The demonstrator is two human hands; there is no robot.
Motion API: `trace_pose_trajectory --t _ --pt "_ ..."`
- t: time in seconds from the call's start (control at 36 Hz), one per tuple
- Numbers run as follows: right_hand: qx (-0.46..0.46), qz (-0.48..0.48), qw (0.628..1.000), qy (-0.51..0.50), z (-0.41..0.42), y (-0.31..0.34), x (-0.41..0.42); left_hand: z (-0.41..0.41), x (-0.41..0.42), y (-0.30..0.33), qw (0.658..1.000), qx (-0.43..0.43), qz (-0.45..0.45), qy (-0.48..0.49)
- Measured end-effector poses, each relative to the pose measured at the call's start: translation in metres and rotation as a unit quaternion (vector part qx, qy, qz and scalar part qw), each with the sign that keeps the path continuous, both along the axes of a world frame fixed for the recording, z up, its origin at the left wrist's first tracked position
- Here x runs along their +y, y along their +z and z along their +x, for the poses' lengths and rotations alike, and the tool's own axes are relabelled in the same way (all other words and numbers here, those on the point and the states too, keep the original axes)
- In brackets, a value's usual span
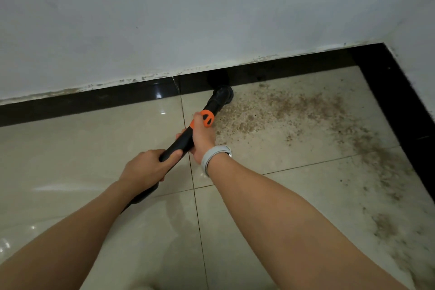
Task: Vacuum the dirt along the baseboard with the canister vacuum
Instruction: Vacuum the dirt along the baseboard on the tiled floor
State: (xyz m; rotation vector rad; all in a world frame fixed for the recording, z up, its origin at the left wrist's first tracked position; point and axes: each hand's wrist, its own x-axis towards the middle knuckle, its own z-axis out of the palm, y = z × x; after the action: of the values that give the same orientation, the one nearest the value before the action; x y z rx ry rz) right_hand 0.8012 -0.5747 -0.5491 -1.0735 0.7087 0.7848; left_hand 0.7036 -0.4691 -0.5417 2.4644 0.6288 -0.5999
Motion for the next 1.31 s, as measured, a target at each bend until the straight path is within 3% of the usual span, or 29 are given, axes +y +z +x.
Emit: trace_pose_trajectory --t 0.28,1.31 --pt "-0.027 -0.038 0.999 -0.017 0.029 -0.004 -0.048 0.036 -0.044 -0.003 0.998 -0.023 0.005 -0.057" --pt "-0.038 -0.034 0.993 -0.105 0.113 -0.016 -0.177 0.135 -0.154 -0.01 0.983 -0.05 -0.014 -0.177"
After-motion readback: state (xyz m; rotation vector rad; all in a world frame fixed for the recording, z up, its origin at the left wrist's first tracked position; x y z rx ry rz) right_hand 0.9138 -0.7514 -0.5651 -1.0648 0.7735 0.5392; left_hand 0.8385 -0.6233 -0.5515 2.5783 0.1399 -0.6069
